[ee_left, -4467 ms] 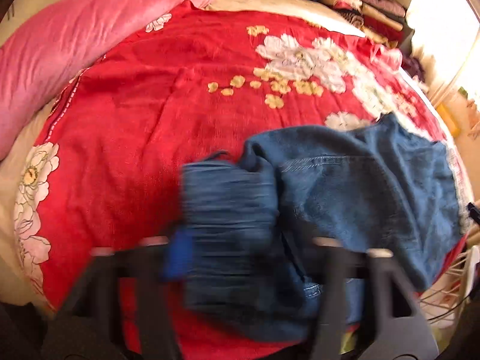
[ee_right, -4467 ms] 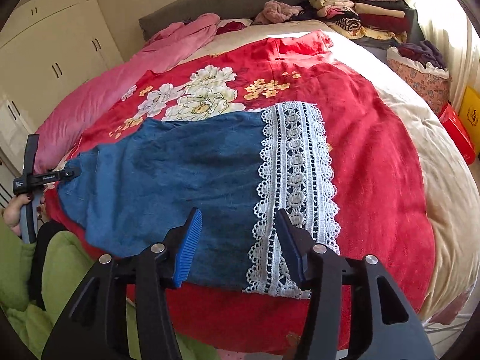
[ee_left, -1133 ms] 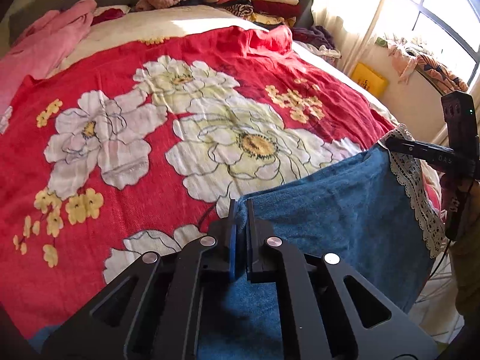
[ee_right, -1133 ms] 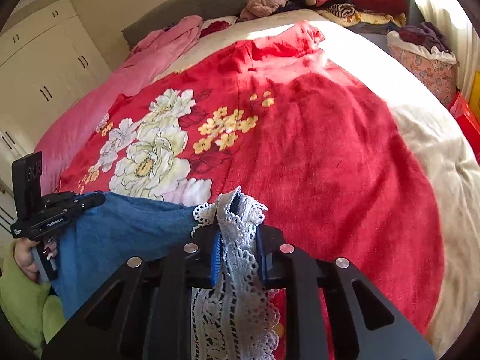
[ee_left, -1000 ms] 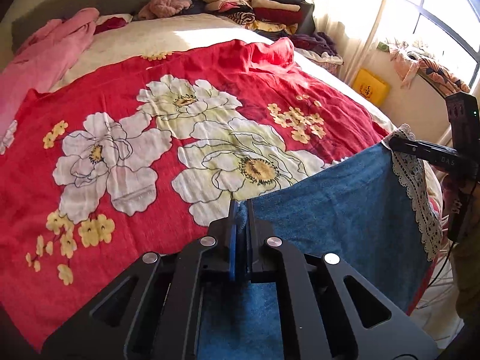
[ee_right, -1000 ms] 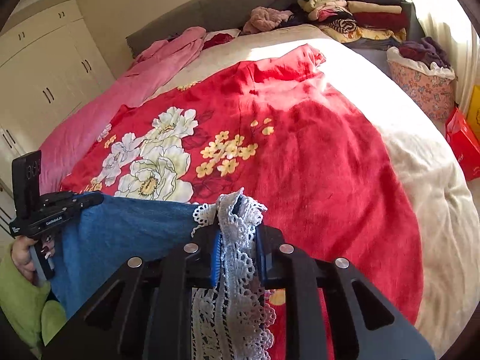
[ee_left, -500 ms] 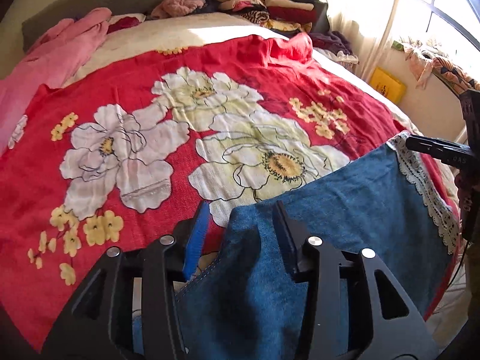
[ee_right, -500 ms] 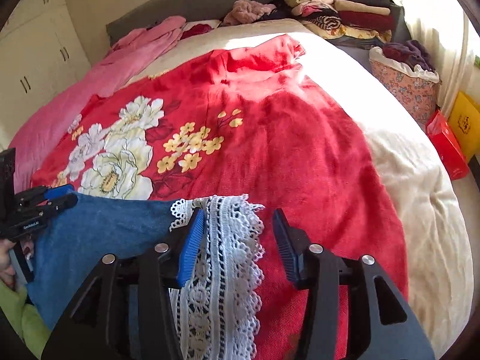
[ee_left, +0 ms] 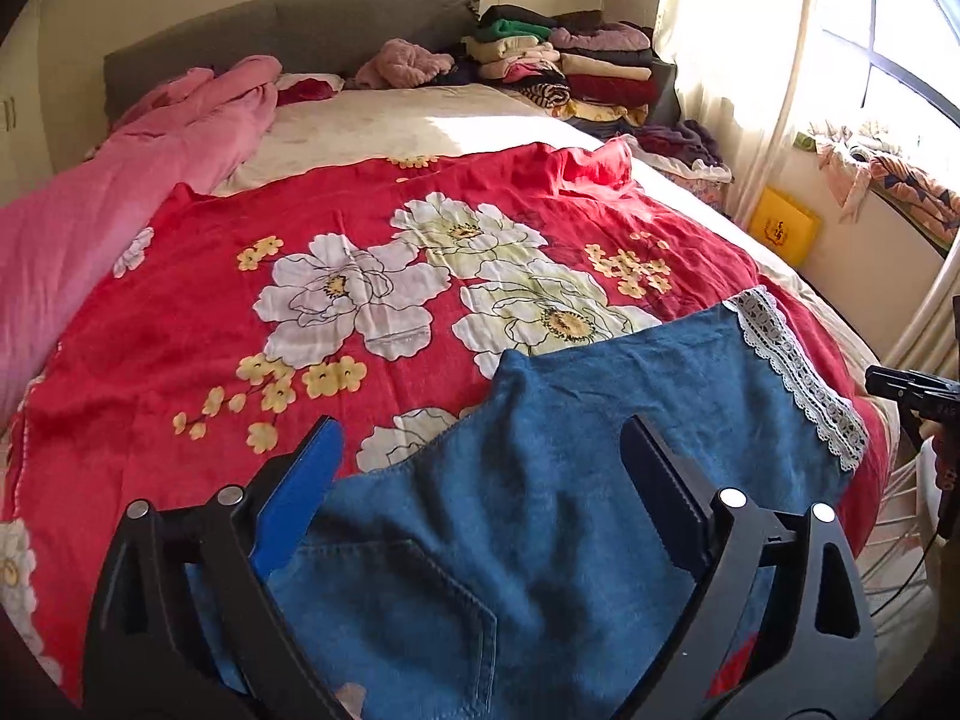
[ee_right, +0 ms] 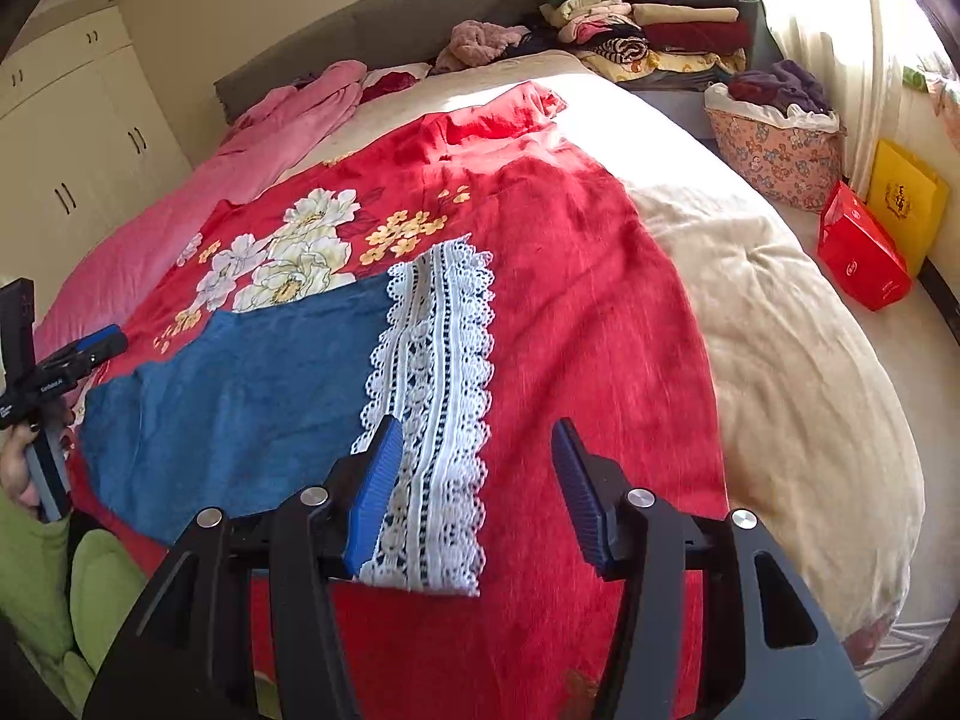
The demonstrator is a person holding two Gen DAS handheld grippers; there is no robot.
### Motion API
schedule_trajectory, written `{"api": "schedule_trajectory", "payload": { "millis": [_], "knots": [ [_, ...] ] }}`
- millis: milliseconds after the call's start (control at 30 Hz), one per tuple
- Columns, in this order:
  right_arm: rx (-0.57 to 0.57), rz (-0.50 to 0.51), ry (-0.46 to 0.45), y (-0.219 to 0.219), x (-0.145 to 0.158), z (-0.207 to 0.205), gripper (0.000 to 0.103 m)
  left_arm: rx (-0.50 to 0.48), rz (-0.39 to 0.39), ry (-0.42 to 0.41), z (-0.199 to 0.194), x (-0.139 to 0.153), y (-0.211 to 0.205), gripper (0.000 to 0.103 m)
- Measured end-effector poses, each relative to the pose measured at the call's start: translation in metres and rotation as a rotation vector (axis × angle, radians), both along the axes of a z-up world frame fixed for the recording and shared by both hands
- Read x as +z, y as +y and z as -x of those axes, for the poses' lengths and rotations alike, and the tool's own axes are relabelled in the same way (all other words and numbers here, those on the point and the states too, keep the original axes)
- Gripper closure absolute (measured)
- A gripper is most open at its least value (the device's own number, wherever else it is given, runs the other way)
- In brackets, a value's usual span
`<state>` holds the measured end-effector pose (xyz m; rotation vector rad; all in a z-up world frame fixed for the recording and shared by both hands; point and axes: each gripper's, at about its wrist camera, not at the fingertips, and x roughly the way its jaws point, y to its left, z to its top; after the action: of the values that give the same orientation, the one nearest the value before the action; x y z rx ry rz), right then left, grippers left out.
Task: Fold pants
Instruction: 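Lay the lace edge flat with the right gripper and release both grippers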
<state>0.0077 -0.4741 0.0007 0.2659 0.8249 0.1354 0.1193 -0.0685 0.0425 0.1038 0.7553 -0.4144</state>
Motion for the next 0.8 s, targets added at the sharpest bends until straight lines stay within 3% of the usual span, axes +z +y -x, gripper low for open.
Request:
{"api": "schedule_trajectory", "payload": {
  "millis": [367, 567, 800],
  "knots": [
    [0.029, -0.029, 0.054, 0.026, -0.02, 0.005, 0.053, 0.132, 0.02, 0.036, 0.041, -0.005, 0.056, 0.01],
    [0.016, -0.041, 0.091, 0.023, -0.035, -0.004, 0.052, 0.18, -0.024, 0.062, 0.05, -0.013, 0.073, 0.01],
    [0.028, -0.054, 0.107, 0.027, -0.05, -0.006, 0.053, 0.19, -0.078, 0.111, 0.041, -0.031, 0.064, 0.01]
  ]
}}
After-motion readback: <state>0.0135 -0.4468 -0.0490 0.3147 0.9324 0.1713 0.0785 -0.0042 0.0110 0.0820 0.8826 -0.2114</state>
